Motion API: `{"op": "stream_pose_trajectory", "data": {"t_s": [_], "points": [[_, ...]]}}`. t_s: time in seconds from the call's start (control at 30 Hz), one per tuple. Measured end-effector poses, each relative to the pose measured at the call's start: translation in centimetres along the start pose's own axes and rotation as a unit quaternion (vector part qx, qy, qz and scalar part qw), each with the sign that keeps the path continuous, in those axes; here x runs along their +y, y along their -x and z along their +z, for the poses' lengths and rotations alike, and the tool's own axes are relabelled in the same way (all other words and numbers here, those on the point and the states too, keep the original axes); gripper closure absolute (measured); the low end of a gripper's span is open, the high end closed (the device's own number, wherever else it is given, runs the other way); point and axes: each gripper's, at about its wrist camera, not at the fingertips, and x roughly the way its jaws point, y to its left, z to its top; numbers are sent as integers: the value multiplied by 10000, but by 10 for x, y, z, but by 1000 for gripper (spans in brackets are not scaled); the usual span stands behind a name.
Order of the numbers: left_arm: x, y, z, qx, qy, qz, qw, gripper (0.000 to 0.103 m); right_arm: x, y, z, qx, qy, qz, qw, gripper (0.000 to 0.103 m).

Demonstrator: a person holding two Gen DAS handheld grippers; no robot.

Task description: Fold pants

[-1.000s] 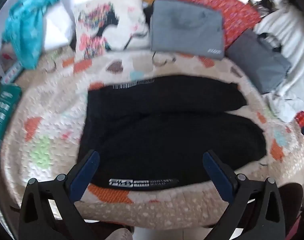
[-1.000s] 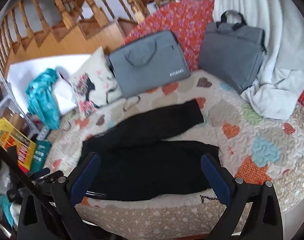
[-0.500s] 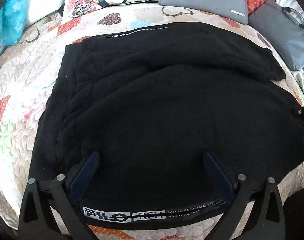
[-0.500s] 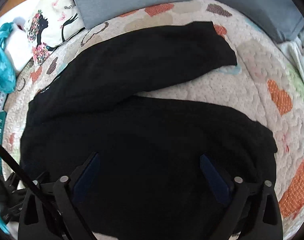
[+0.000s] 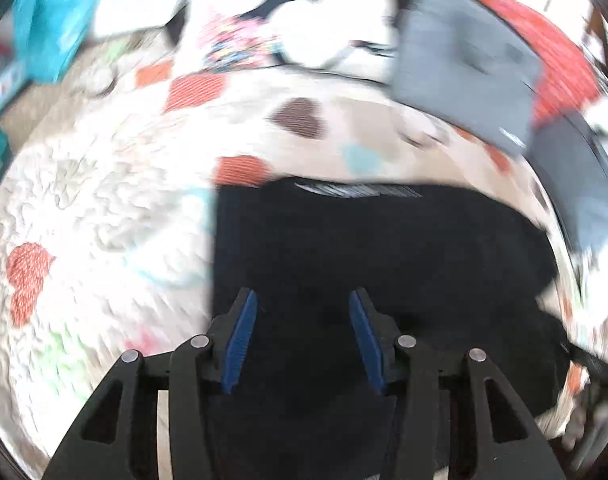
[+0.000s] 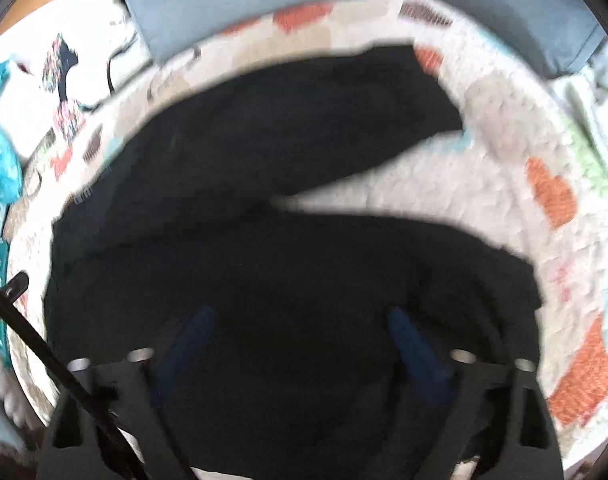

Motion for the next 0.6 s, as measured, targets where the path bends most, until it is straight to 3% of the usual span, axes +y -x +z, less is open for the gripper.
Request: {"op": "stream_pose_trajectory", "data": {"t_s": [0.1,0.17,0.2,0.3,0.37,0.43,0.6], "points": [[37,-31,26,177,649,-132,9976,60,16,16,18,-217,-80,202,9995,17],[46,-47,34,310,748,-164,9966,89,34,11,35,-138,-70,330,9993,17],[46,-54,37,399,731,-205,9963,92,38,9,37,-135,-56,363,9992,17],[39,-64,43,465,525,-100,9975,92,49,-14,40,-283,265,175,9991,17],[37,-72,48,428,361,38,9984,93,44,-33,40,-129,418,48,9990,17],[31,-75,51,390,177,259,9987,103,45,-47,41,150,513,81,9985,17],[40,-71,68,99,185,679,9975,103,48,-50,40,100,634,6,9979,17]]}}
